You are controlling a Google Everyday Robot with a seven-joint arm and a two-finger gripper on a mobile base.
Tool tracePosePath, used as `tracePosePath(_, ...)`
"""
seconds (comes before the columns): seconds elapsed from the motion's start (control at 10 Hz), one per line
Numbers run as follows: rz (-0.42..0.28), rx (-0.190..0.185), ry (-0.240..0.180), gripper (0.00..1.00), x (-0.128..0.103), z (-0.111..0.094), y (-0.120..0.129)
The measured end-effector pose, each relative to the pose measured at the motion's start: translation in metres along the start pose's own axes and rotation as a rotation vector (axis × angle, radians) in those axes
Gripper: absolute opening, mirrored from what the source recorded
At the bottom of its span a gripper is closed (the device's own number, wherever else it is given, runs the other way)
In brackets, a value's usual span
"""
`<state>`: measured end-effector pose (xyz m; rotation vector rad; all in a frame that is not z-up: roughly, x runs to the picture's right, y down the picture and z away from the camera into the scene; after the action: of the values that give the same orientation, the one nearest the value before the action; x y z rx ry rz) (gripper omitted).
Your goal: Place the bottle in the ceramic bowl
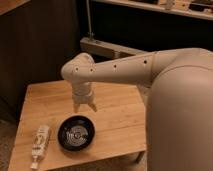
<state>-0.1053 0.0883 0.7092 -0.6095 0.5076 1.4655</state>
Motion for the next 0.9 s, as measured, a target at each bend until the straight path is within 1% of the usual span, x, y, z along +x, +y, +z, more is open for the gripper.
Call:
tracePosePath(0.1,0.006,-0.025,0.003,0.65,-0.013,-0.001,0.003)
tracePosePath(0.2,0.005,-0.088,0.022,0.65,-0.031,-0.004,0.011)
tracePosePath(0.3,0.010,-0.125,0.033,0.65,-0.039,-0.006,0.008)
tracePosePath(0.4,0.016,-0.153,0.042,0.65,-0.046,-0.007,0.006)
tracePosePath(0.5,0.007,-0.172,0.055,0.65,-0.056,-0.008,0.015)
tracePosePath(0.6,-0.005,-0.183,0.074,0.65,-0.062,-0.007,0.022)
tracePosePath(0.8,-0.033,-0.204,0.126,0.65,-0.072,-0.007,0.028)
tracePosePath(0.9,-0.056,-0.216,0.148,0.65,-0.073,-0.008,0.038)
